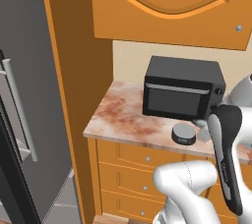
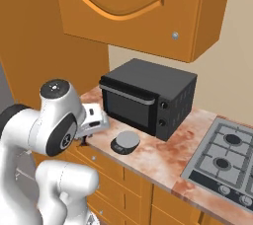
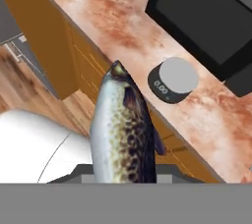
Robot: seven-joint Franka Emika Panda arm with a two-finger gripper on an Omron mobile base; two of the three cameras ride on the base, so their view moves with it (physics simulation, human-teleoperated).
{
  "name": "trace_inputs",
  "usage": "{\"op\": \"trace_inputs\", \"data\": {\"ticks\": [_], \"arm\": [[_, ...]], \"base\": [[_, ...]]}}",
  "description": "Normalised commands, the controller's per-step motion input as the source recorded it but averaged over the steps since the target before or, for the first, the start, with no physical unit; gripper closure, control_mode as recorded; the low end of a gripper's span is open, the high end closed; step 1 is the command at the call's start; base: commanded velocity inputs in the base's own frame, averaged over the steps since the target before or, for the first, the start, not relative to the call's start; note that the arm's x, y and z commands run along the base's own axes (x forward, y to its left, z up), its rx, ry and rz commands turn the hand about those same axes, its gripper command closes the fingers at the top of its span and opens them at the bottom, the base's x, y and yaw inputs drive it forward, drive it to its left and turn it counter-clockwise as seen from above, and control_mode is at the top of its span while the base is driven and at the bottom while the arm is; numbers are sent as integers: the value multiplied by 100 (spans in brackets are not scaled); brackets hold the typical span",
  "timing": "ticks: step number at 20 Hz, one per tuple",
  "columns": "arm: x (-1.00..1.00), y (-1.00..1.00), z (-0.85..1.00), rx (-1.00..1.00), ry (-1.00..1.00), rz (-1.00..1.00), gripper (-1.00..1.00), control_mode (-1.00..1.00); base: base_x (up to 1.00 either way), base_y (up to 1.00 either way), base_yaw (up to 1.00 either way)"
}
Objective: Take the fish from the fridge and place it on the digital scale on the counter by the fridge. Wait a few seconds for a reading, then move it to the plate on the dining counter.
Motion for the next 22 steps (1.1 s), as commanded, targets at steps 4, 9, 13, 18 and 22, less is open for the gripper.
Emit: {"op": "trace_inputs", "data": {"ticks": [4, 9, 13, 18, 22], "arm": [[9, -31, -15, -7, -8, 24, 100, -100], [28, -1, -21, 0, 0, 5, 100, -100], [58, 0, -43, 0, 0, 0, 100, -100], [48, 0, -47, 0, 0, -5, 100, -100], [37, 0, -43, 0, 0, -6, 100, -100]], "base": [[0, 0, 0], [0, 0, 0], [0, 0, 0], [0, 0, 0], [0, 0, 0]]}}
